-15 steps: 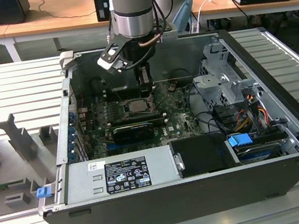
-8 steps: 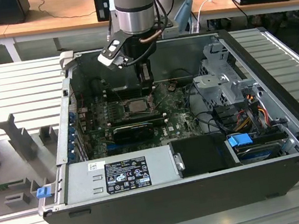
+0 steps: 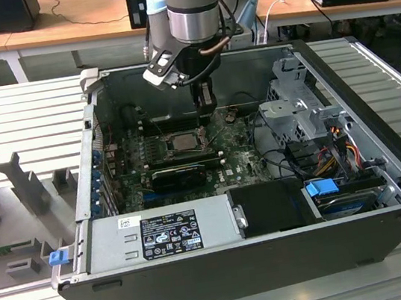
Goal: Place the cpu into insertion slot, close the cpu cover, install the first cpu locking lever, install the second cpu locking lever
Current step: 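Close the cpu cover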
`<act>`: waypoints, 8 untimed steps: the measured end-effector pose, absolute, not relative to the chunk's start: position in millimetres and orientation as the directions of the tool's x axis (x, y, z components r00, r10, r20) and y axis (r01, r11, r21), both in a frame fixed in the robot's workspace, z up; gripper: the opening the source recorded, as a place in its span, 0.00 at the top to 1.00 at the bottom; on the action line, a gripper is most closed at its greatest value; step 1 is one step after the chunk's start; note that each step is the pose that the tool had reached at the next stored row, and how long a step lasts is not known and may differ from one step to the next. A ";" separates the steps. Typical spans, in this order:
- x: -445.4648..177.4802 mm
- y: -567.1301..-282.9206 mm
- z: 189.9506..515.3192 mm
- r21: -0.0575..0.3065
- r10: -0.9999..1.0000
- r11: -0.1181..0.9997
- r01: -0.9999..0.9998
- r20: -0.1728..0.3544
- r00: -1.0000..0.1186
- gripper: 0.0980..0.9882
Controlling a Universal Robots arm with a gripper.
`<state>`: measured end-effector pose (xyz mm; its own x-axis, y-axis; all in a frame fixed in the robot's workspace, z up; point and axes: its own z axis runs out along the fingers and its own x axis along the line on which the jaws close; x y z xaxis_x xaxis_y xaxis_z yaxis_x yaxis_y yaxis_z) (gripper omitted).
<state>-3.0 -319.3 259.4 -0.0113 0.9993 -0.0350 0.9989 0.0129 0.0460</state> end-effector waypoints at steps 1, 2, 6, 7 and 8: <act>-3.0 -319.3 261.8 0.046 0.999 0.013 0.999 -0.035 -0.011 0.99; -2.9 -319.3 265.2 0.046 0.999 0.013 0.999 -0.035 -0.011 0.99; -2.4 -319.3 268.7 0.046 0.999 0.013 0.999 -0.035 -0.012 0.99; -2.0 -319.3 268.7 0.046 0.999 0.013 0.999 -0.035 -0.011 0.99; -0.8 -319.4 268.8 0.045 0.999 0.012 0.999 -0.035 -0.011 0.99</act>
<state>-0.8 -319.4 268.8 -0.0106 0.9993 -0.0347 0.9989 0.0122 0.0448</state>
